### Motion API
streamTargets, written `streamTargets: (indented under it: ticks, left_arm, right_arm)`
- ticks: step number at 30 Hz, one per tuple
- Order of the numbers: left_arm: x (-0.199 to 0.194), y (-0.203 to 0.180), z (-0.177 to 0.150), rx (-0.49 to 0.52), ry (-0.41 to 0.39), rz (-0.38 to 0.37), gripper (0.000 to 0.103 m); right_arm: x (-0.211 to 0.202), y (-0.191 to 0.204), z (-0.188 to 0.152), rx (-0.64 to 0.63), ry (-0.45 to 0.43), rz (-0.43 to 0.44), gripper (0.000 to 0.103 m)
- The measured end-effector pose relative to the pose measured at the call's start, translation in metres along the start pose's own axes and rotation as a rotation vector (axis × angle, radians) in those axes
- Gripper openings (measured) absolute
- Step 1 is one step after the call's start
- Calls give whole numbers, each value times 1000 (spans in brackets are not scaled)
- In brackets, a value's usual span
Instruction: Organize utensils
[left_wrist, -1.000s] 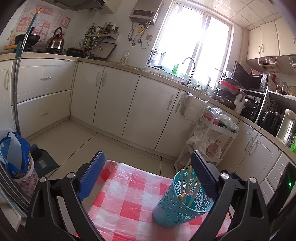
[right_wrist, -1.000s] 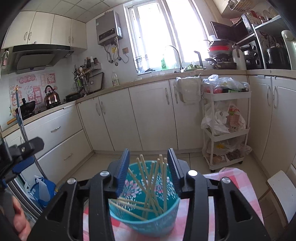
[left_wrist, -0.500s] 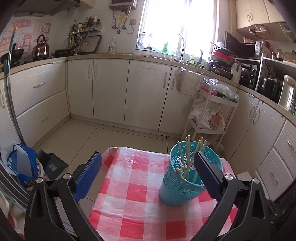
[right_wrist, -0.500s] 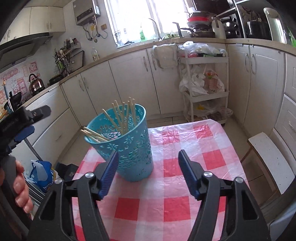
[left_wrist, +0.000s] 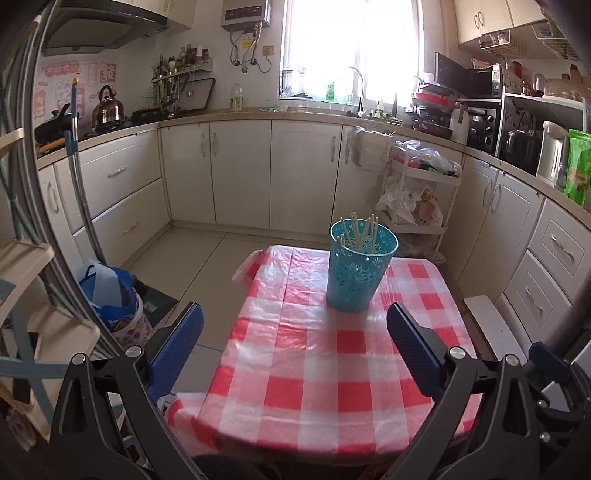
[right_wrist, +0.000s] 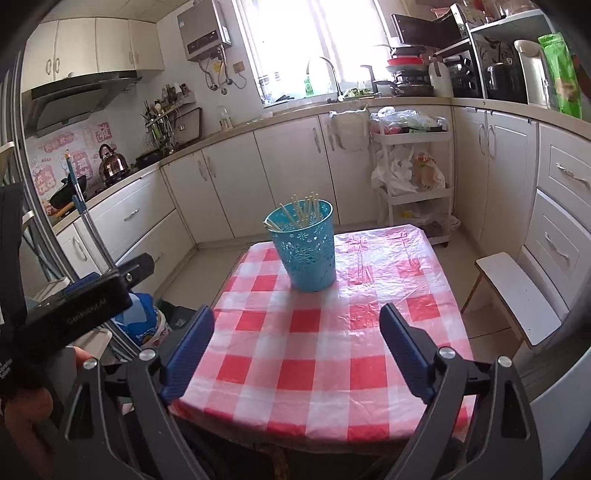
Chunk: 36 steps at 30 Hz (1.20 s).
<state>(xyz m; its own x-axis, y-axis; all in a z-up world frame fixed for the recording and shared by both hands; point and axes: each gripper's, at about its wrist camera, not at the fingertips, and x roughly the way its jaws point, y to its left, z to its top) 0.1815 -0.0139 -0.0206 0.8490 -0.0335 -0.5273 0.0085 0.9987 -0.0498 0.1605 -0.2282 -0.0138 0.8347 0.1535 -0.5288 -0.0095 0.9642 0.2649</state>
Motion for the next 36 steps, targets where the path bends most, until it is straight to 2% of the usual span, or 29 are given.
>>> streamTargets:
  ticks: [3,8,14,18,25,36]
  left_arm:
    - [-39,8,-10,-27,-1,-4,96]
    - [-101,21,-23,-36,-48,-6,96]
    - [-146,26,-31,-55,-69,-31,96]
    - [-173,20,-33,-40,-83,-61,96]
    - [-204,10,-36,-12,-119,-67,96]
    - [-224,11,-42,10,-120,-50,96]
  right_arm:
    - [-46,10,-5,-11,-35,-7,96]
    - [-107,25,-19,-24,-62,-3,96]
    - [-147,36,-49,-19,-21,28,96]
    - [-169,40,-58,-17,-41,28,96]
    - [-206,43,-62,-38,-117,-16,96]
    - [-224,50,-72,-57,-120,1,96]
